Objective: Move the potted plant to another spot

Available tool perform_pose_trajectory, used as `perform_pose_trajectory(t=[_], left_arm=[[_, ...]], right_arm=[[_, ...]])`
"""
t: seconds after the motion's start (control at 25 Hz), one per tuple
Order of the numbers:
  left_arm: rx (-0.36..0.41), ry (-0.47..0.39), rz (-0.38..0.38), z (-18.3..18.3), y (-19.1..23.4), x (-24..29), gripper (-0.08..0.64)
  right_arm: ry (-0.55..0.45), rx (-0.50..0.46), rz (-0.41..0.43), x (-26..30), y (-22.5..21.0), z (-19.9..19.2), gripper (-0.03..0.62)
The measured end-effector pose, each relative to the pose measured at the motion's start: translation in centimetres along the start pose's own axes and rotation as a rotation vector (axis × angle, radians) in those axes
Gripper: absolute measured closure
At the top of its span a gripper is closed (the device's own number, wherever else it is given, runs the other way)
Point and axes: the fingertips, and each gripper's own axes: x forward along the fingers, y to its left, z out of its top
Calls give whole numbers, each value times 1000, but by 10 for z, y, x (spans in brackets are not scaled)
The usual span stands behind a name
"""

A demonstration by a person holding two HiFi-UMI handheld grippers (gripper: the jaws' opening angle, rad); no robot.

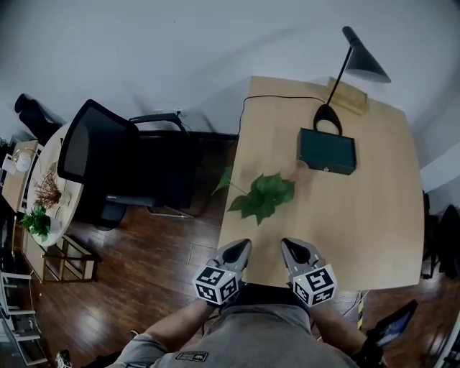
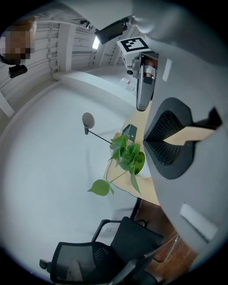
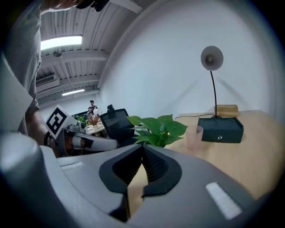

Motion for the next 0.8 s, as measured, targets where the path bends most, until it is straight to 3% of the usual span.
perform_pose_trajectory(t=[0.28,0.44,0.64,0.8], left_arm=[[-23,51,70,-18,26,25,568],[-26,76,93,-29,38,39,568],[-40,121,124,-42,51,36,568],[-47,140,146,-50,59,32,568]], right_arm=[[92,-124,54,46,-23,-37,566],[132,-198,101,75,-27,-52,444],[207,-307,107,106,-28,-71,241],[214,-350,102,131,-34,-75,147]])
